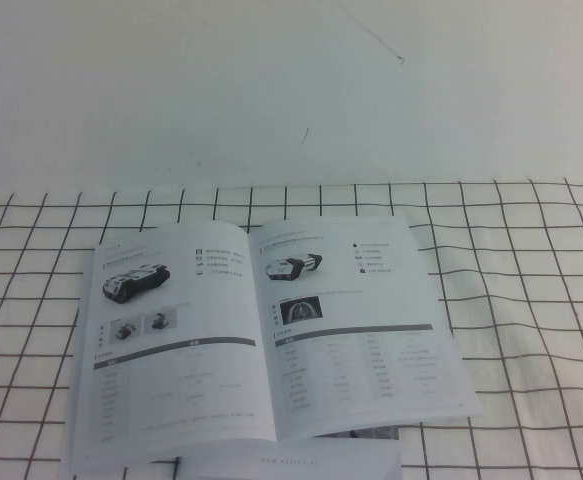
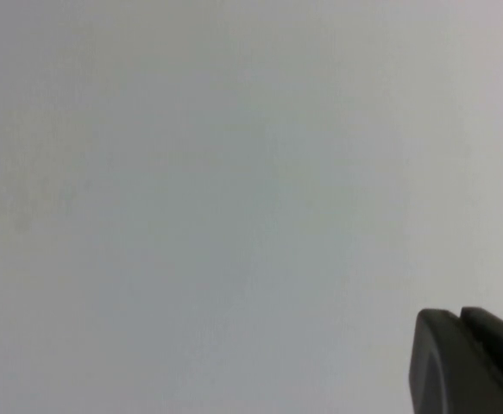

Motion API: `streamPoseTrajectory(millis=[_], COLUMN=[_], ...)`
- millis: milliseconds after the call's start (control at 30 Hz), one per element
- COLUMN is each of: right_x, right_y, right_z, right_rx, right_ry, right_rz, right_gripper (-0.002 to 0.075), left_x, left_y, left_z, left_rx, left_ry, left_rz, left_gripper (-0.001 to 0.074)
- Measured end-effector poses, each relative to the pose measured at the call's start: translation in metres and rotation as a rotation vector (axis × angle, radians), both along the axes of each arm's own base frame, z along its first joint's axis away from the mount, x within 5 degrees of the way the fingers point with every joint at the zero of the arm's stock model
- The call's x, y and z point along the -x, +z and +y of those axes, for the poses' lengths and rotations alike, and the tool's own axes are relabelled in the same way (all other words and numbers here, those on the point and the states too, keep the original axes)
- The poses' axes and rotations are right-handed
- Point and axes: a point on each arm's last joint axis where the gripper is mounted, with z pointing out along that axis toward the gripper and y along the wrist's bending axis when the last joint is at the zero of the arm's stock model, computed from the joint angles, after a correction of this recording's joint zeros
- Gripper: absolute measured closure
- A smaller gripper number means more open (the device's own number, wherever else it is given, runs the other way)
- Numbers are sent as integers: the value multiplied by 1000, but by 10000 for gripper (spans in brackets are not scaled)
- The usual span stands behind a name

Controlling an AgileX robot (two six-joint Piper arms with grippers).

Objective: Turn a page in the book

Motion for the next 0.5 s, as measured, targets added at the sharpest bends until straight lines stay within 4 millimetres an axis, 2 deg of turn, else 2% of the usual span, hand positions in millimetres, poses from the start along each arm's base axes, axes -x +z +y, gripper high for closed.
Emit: streamPoseTrajectory(millis=[100,300,500], right_x=[0,6,5], right_y=[6,25,23], right_z=[1,3,2], right_rx=[7,61,48], right_ry=[9,-1,2], right_rz=[74,60,131], right_gripper=[728,728,728], left_x=[0,2,4], left_y=[1,4,7], left_z=[0,0,0], left_rx=[42,203,276], left_ry=[-25,-125,-178], left_rz=[-2,-9,-33], left_gripper=[738,738,738])
